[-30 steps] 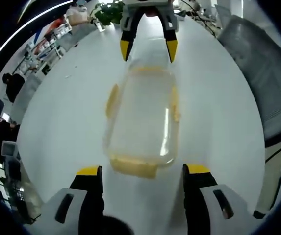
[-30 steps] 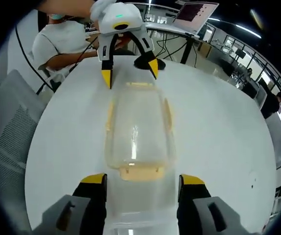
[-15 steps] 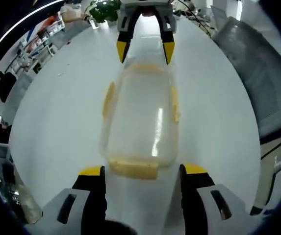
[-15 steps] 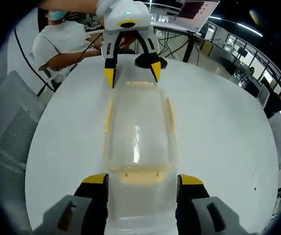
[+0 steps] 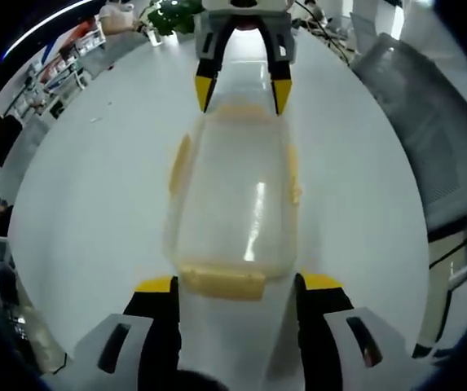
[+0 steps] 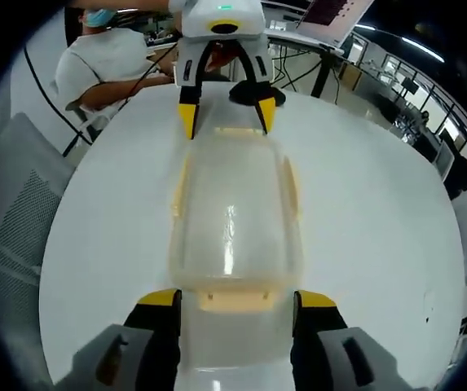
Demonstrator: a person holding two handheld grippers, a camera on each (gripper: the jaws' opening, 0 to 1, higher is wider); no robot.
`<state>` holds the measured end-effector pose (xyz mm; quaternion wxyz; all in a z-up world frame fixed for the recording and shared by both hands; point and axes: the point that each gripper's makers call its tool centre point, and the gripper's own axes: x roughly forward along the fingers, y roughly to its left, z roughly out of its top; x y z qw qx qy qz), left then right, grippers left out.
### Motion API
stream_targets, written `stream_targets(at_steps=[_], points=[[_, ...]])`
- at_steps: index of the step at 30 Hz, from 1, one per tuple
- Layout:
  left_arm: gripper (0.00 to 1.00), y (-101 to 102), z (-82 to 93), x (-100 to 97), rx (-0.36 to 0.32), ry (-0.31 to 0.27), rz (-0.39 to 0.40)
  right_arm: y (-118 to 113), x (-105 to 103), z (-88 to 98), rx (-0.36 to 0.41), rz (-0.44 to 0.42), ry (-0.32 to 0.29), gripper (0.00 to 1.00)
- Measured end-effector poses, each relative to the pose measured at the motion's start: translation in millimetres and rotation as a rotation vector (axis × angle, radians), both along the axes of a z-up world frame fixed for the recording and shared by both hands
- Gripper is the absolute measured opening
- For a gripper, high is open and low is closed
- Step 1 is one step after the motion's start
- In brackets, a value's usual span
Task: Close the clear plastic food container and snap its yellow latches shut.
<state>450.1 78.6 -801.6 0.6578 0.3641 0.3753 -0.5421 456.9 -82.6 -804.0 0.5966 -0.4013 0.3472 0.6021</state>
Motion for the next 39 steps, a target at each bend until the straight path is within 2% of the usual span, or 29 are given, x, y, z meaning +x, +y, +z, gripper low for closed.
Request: stream_targets(at_steps=[10, 14, 24, 27, 31, 33, 39], points=[[0.53, -0.5, 0.0, 2.0, -0.007, 0.006, -0.009, 2.0, 1.5, -2.8, -0.009, -0.015, 0.022, 0.51], [0.49, -1.4, -0.2, 1.6, -0.01, 0.018, -0.003, 1.8, -0.8, -2.9, -0.011, -0.015, 0.038, 0.48], [0.49, -1.7, -0.3, 2.0, -0.014, 0.021, -0.014, 1.1, -3.7, -2.9, -0.013, -0.003, 0.055, 0.44], [0.47, -0.4, -0.3, 3.5, -0.007, 0.013, -0.023, 0.5, -3.0, -3.4, -0.014, 0.003, 0.054, 0.38], [0.43, 1.3, 0.0, 4.4, 0.001, 0.005, -0.031, -0.3, -1.9, -2.6, -0.018, 0.005, 0.053, 0.37], [0.36, 4.3, 0.1, 6.4, 0.006, 0.003, -0.011, -0.3, -3.1, -2.9, -0.018, 0.024, 0.053, 0.37], [0.36, 2.7, -0.9, 8.4, 0.01, 0.007, -0.03, -0.1, -1.8, -3.8, -0.031, 0.019, 0.053, 0.37]])
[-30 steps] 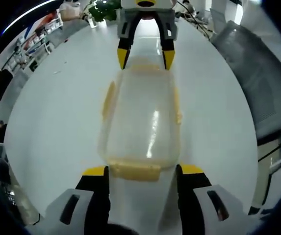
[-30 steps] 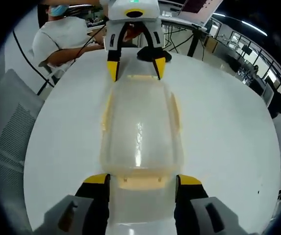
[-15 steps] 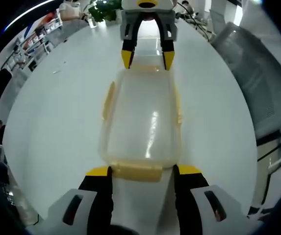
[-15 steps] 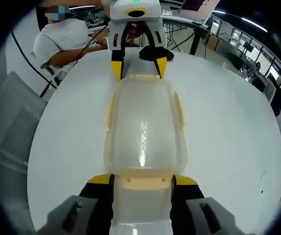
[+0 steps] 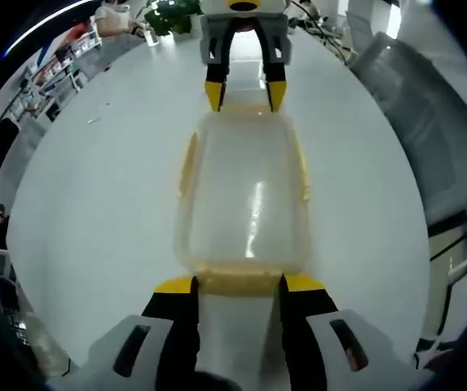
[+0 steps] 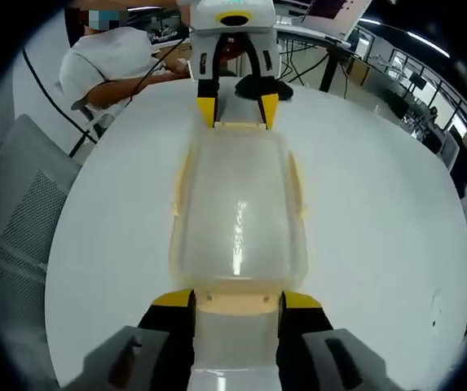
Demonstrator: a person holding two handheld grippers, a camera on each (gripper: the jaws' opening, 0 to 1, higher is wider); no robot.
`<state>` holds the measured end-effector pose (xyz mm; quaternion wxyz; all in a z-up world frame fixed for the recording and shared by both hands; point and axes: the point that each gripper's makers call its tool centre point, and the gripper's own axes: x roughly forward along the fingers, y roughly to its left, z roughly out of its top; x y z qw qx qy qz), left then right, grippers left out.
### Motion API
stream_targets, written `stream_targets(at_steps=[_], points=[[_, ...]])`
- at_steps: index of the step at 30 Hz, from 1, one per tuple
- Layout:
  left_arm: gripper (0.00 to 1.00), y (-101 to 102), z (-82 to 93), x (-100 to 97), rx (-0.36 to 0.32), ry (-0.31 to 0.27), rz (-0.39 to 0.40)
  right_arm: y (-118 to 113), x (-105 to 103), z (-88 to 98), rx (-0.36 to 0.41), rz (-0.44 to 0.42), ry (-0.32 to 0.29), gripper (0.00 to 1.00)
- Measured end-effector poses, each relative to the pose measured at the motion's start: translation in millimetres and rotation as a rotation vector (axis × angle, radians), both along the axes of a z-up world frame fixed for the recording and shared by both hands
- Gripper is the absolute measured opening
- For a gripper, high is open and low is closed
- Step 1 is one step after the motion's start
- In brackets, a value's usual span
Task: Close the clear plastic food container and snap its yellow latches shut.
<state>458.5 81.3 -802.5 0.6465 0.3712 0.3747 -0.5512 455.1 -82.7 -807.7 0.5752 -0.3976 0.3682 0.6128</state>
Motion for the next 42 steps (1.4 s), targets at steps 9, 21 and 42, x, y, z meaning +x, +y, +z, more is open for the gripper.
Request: stream_targets(at_steps=[9, 21, 42], points=[[0.39, -2.3, -2.3, -1.6, 0.035, 0.058, 0.03, 0.8, 0.8, -1.0, -0.033, 0.002, 0.004, 0.37], [0.39, -3.6, -3.8, -4.0, 0.077, 0.061, -0.009, 0.0, 0.8, -1.2, -0.045, 0.012, 0.011, 0.37], [0.38, -4.3, -2.0, -7.1, 0.118, 0.068, 0.031, 0.0, 1.0, -0.5, -0.056, 0.025, 0.002, 0.36]])
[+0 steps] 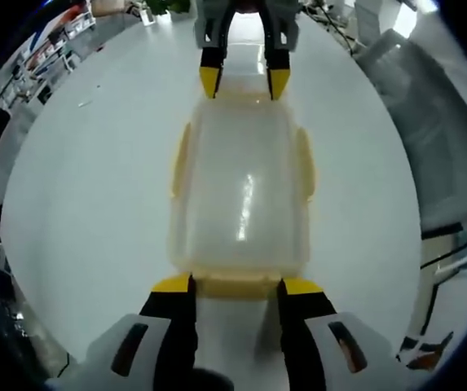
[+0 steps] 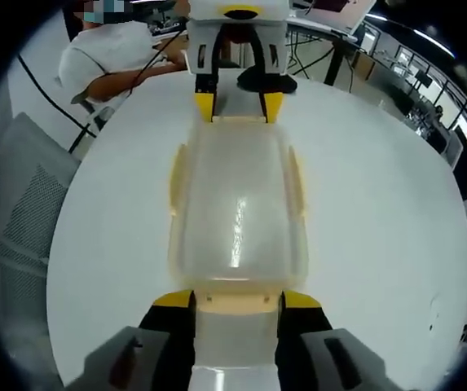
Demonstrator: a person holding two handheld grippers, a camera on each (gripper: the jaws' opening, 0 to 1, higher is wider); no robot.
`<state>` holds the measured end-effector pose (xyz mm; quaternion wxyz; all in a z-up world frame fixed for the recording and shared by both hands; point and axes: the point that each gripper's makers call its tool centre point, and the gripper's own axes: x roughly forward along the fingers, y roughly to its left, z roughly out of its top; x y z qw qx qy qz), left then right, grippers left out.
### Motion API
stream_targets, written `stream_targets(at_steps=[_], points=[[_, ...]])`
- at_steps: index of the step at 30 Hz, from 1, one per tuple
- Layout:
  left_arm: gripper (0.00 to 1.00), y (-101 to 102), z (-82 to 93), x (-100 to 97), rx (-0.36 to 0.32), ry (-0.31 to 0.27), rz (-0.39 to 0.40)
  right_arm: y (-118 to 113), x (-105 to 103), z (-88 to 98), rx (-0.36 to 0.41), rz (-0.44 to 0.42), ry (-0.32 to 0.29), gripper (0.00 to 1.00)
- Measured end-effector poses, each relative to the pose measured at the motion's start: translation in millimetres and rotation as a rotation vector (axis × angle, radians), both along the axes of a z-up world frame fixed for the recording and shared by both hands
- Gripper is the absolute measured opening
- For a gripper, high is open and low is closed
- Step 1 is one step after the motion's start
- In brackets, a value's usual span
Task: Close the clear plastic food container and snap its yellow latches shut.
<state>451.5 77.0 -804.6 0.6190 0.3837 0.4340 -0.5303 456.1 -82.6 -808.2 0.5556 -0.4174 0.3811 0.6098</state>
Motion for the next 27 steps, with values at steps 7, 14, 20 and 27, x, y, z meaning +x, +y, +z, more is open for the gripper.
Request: stream_targets(at_steps=[7, 14, 20, 27], points=[[0.38, 2.8, 2.6, -2.4, 0.006, 0.005, 0.013, 1.2, -1.5, 0.6, -0.003, 0.007, 0.001, 0.36], [0.38, 6.1, 19.6, -3.4, -0.007, 0.003, 0.022, 3.3, -0.6, 12.2, 0.016, 0.006, -0.007, 0.36], [0.38, 4.0, 36.9, -1.7, -0.001, -0.016, 0.016, 2.5, 0.5, 28.5, 0.036, 0.007, -0.023, 0.36], [0.38, -2.0, 49.6, -3.3, -0.014, -0.027, 0.015, -3.3, 0.6, 42.3, 0.049, 0.013, -0.041, 0.36]])
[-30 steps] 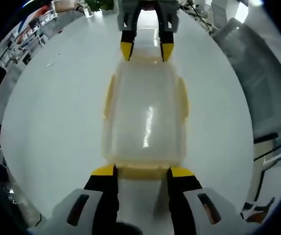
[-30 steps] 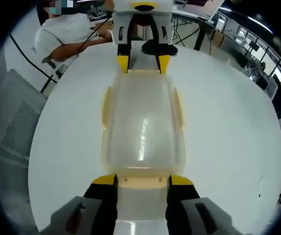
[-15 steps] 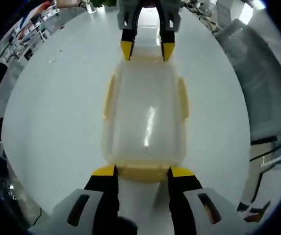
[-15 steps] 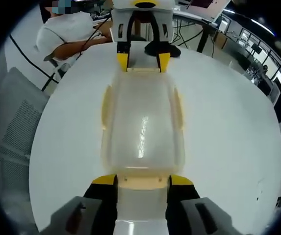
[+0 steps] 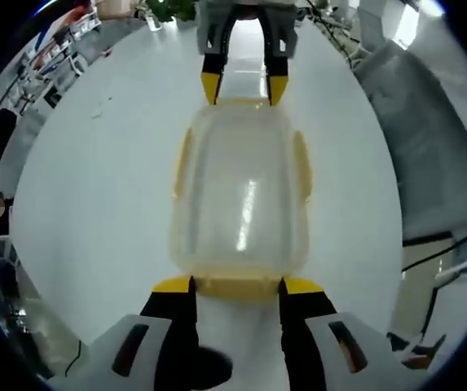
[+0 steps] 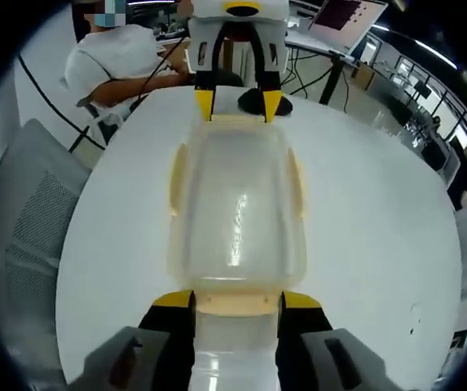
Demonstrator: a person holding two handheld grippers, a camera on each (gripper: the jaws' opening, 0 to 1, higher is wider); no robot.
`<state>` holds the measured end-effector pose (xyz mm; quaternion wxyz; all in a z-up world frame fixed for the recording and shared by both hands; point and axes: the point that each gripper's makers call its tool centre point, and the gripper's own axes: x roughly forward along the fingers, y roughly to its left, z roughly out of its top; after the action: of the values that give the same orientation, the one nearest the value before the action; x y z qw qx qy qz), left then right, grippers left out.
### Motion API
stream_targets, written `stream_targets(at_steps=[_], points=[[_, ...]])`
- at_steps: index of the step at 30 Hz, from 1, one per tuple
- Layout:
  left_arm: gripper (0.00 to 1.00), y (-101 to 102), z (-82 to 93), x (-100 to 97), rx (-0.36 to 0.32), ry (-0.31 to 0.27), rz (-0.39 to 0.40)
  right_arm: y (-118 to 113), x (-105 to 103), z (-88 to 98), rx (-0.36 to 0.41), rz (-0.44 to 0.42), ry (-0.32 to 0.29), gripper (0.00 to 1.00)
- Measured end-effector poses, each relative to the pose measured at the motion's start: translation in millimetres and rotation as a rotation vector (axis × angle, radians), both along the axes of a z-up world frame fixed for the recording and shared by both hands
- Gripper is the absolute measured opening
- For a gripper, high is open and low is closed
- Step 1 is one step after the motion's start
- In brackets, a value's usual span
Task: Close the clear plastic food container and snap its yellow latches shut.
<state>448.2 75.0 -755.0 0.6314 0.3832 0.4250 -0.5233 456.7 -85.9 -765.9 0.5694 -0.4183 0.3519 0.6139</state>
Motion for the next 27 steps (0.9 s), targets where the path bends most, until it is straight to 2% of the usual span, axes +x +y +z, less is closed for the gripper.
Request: stream_targets(at_steps=[14, 27], points=[[0.37, -16.8, 23.4, 2.4, 0.004, -0.033, -0.018, -16.4, -0.1, 19.8, 0.01, -0.005, -0.022, 0.36], [0.37, -31.5, 29.9, 2.9, 0.0, -0.04, -0.016, -33.4, 0.7, 34.0, 0.011, 0.009, -0.041, 0.36]])
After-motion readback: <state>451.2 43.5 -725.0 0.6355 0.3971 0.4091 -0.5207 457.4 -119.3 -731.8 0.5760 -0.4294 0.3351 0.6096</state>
